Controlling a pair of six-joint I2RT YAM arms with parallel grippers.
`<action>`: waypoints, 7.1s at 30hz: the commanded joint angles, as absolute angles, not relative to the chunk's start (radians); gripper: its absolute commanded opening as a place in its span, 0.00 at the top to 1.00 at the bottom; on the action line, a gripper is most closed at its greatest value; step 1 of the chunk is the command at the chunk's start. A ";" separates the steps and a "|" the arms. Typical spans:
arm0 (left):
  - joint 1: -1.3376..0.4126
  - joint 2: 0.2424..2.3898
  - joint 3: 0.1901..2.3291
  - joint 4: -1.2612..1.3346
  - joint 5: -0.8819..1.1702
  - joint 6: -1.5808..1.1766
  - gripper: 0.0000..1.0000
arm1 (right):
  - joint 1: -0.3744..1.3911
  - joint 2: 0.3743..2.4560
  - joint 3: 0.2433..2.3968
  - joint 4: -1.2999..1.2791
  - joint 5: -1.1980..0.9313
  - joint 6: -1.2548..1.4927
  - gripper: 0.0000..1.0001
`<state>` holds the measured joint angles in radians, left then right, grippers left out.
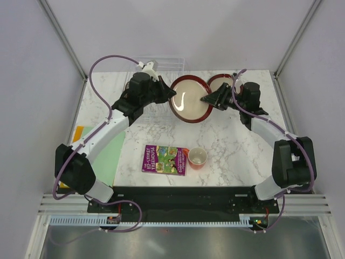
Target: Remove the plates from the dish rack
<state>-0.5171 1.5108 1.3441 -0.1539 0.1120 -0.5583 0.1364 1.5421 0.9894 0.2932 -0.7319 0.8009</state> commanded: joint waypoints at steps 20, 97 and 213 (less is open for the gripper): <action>-0.400 1.417 1.304 -0.044 0.105 -0.470 0.05 | 0.012 1.508 1.195 0.107 -0.555 0.686 1.00; -0.265 1.769 1.428 -0.163 -0.526 -0.021 0.17 | -0.184 1.601 1.373 -0.268 -0.256 0.399 0.11; -0.505 1.396 1.281 0.046 0.311 -0.707 0.98 | 0.278 1.362 1.031 0.230 -0.592 0.758 1.00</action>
